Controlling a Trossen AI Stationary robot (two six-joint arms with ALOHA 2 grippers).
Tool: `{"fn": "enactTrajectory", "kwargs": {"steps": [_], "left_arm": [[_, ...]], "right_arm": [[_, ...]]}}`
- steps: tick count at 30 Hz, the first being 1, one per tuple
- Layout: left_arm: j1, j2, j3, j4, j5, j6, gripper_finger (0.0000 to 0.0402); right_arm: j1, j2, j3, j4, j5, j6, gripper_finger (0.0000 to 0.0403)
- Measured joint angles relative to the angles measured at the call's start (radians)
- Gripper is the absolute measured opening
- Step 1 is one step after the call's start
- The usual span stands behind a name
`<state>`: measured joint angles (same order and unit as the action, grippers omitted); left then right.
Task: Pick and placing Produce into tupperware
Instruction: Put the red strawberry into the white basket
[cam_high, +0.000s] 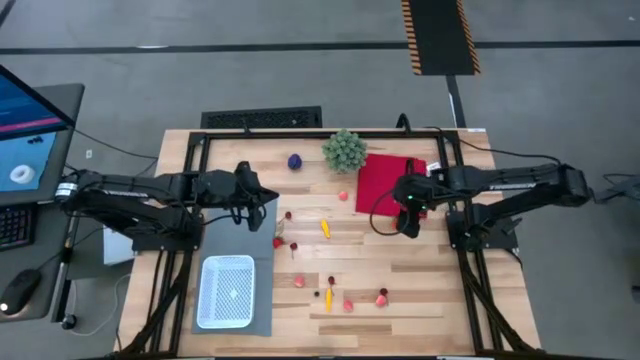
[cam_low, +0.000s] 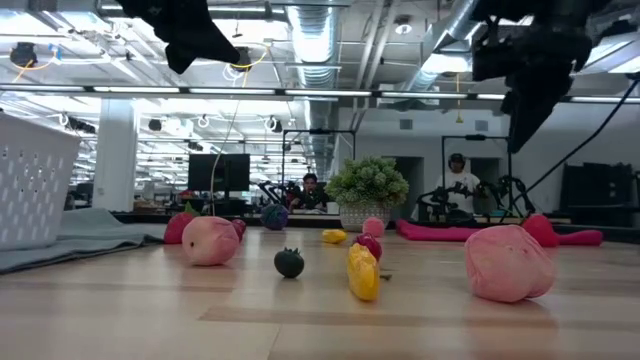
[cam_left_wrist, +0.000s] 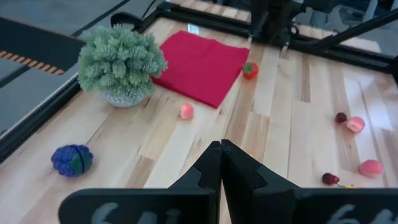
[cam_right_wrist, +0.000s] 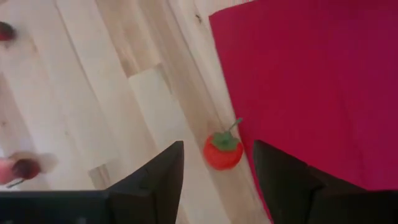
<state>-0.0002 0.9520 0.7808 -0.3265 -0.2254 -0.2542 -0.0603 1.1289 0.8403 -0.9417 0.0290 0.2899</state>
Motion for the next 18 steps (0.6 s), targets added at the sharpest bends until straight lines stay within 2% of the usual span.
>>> {"fn": "enactTrajectory", "kwargs": {"steps": [11,18], "left_arm": [[0.000,0.004,0.000,-0.004,0.083,-0.017,0.0000],[0.000,0.004,0.000,-0.007,0.088,-0.017,0.0000]], "right_arm": [[-0.028,0.195,-0.011,0.039,0.021,-0.056,0.0198],[-0.028,0.268,-0.011,0.067,0.029,-0.071,0.0192]]}}
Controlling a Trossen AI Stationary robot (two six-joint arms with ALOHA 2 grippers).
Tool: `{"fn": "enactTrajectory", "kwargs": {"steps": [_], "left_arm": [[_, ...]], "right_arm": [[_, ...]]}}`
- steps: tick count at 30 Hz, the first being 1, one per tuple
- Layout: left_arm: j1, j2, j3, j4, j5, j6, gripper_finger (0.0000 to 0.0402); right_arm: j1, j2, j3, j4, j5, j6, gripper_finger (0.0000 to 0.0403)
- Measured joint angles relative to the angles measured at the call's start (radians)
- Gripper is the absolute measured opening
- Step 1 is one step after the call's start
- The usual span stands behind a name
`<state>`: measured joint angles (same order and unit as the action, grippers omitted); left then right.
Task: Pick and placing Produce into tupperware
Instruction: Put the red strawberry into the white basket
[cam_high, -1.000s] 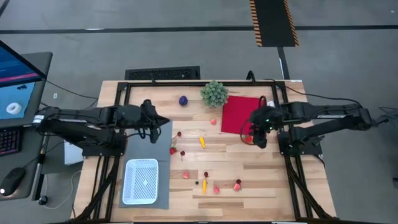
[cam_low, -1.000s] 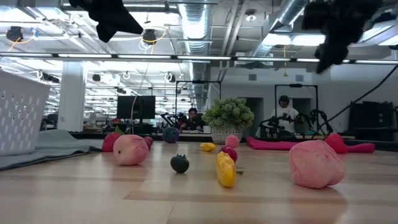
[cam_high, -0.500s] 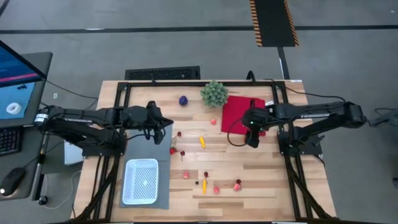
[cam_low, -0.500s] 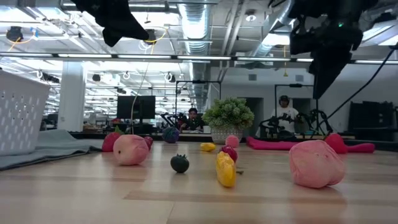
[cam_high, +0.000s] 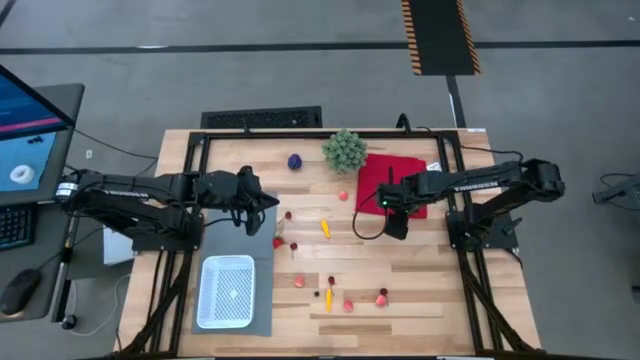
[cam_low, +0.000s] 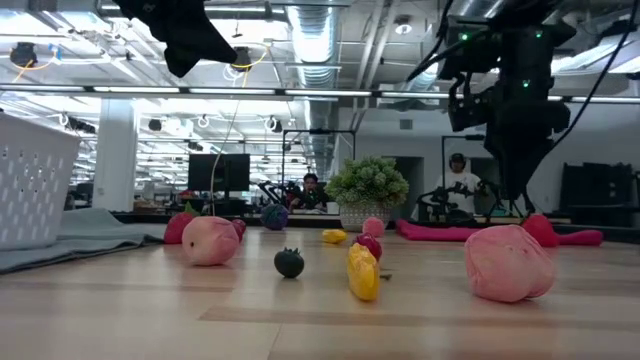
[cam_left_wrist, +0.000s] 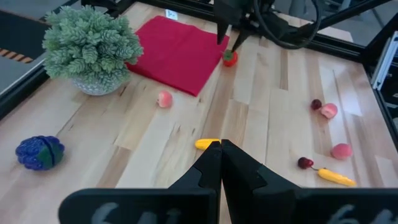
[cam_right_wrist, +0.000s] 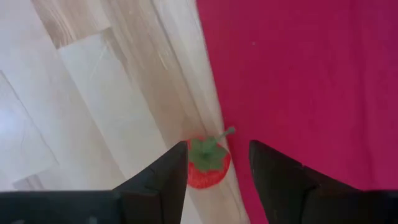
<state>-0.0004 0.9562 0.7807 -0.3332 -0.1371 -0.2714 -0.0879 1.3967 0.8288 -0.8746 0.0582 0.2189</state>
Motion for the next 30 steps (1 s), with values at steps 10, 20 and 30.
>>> {"fn": "enactTrajectory", "kwargs": {"steps": [10,20,30], "left_arm": [[0.000,0.000,0.000,-0.023,0.000,0.000,0.0000],[0.000,0.000,0.000,-0.022,-0.001,0.000,0.0000],[0.000,0.000,0.000,-0.021,-0.008,0.000,0.0000]], "right_arm": [[-0.021,0.069,0.000,0.025,0.022,-0.016,0.0186],[-0.034,0.076,0.000,0.020,0.021,-0.018,0.0137],[-0.034,0.082,0.000,0.018,-0.007,-0.018,0.0016]]}}
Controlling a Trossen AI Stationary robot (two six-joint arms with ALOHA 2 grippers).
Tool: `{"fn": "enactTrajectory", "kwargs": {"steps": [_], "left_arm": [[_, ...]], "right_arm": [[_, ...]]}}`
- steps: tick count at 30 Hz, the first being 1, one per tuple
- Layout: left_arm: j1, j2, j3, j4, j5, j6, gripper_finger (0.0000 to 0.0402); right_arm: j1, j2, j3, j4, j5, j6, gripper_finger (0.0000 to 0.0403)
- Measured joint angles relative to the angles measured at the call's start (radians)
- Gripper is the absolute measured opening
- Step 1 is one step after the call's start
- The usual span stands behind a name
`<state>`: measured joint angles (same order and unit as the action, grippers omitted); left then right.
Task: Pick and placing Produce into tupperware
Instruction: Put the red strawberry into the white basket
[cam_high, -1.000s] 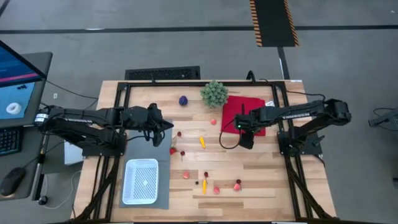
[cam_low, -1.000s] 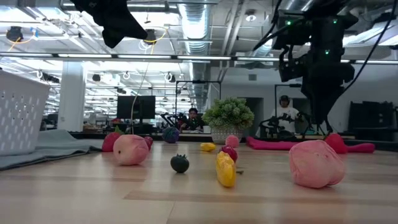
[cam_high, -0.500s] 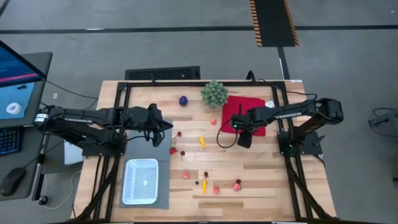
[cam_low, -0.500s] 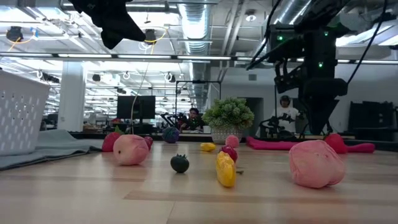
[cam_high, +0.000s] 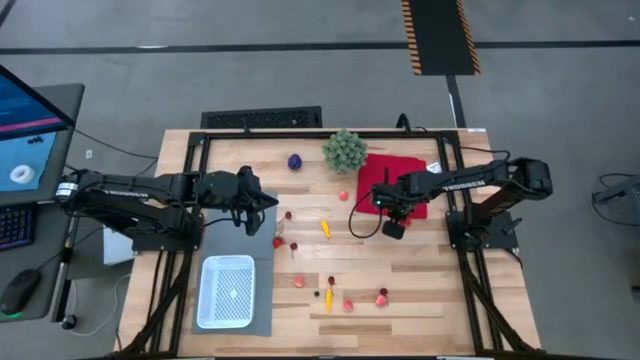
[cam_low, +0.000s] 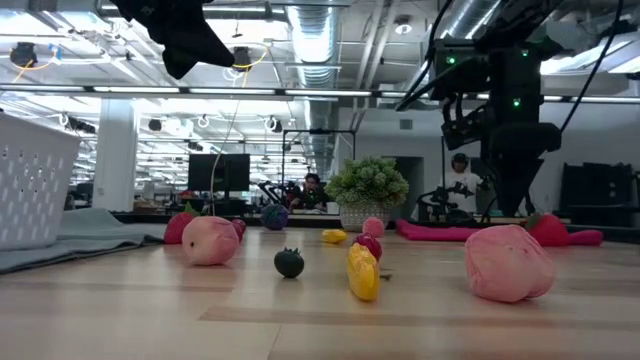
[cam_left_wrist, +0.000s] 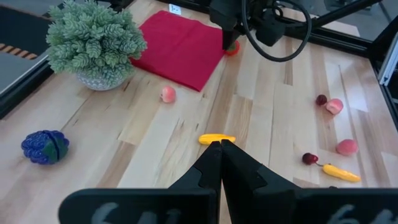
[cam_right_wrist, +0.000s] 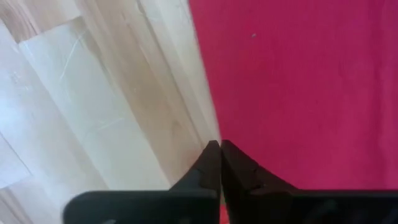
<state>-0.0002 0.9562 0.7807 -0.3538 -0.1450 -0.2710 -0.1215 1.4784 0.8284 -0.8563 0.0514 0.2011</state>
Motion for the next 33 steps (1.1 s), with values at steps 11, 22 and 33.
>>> {"fn": "enactTrajectory", "kwargs": {"steps": [11,22,33], "left_arm": [[0.000,0.000,0.000,0.001,-0.022,0.024,0.0000],[0.000,-0.156,-0.001,0.066,0.039,0.082,0.0000],[0.000,-0.409,0.000,-0.010,0.041,0.093,0.0000]], "right_arm": [[0.024,-0.005,0.022,0.031,0.001,0.000,0.0011],[0.095,-0.006,0.224,0.099,-0.005,-0.074,0.0010],[0.184,-0.002,0.358,0.355,-0.127,-0.106,0.0010]]}}
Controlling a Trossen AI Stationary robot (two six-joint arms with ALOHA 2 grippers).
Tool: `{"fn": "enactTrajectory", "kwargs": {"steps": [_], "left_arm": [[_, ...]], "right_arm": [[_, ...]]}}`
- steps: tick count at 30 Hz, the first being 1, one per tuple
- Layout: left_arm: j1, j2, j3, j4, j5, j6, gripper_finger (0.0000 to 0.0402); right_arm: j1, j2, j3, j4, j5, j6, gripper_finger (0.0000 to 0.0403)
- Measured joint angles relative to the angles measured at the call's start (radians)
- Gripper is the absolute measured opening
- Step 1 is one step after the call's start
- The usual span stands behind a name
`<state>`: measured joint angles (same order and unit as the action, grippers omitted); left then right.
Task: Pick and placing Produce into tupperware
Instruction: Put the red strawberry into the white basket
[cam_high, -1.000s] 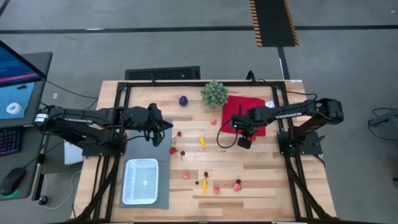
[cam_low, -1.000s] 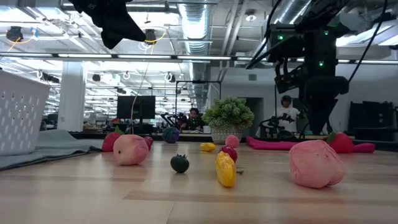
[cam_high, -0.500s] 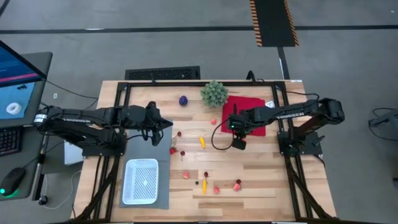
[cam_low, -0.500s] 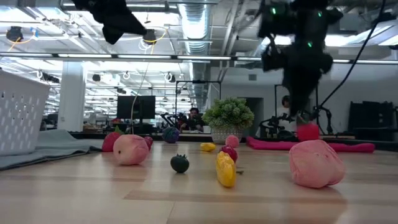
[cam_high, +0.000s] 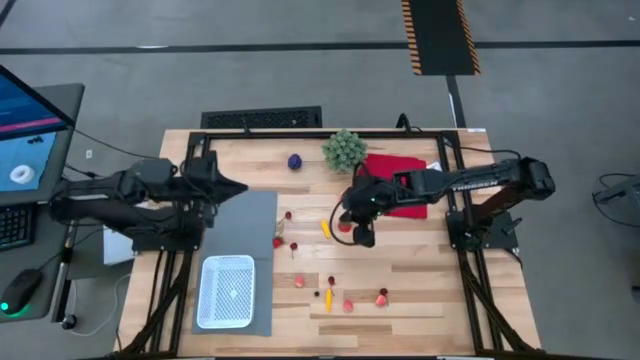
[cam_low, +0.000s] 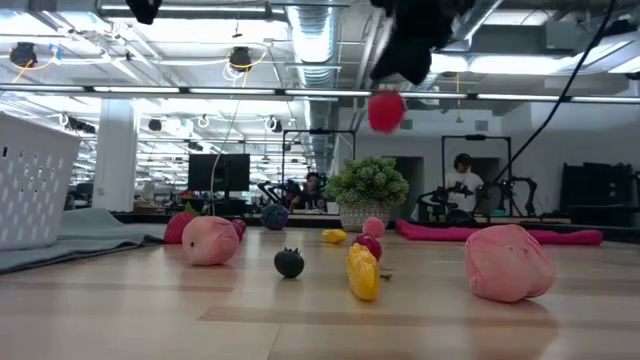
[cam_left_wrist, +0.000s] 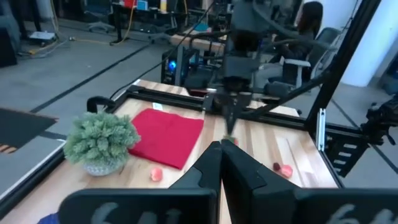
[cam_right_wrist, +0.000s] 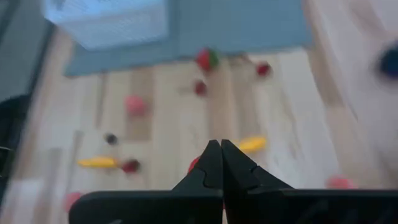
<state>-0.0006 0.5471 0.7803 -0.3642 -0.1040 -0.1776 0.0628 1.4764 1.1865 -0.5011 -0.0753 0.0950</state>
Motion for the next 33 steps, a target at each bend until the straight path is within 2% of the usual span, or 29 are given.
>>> {"fn": "enactTrajectory", "kwargs": {"steps": [6,10,17,20,28,33], "left_arm": [[0.000,-0.075,0.000,-0.086,-0.050,-0.002,0.0000],[0.000,-0.106,0.000,-0.132,-0.051,-0.089,0.0000],[0.000,-0.088,-0.002,-0.239,0.142,-0.213,0.0000],[0.000,-0.080,-0.040,-0.192,0.195,-0.247,0.0000],[0.000,-0.019,-0.122,-0.033,0.099,-0.249,0.0000],[0.000,0.058,-0.131,-0.016,0.033,-0.340,0.0000]], "right_arm": [[0.067,0.003,0.005,0.144,-0.004,-0.030,0.0010],[0.098,0.003,0.006,0.223,-0.004,-0.051,0.0010],[0.126,0.003,0.006,0.242,-0.003,-0.075,0.0010],[0.133,0.003,0.006,0.299,-0.007,-0.079,0.0010],[0.114,0.003,0.006,0.368,-0.032,-0.095,0.0010],[0.100,0.003,0.022,0.376,-0.063,-0.096,0.0010]]}}
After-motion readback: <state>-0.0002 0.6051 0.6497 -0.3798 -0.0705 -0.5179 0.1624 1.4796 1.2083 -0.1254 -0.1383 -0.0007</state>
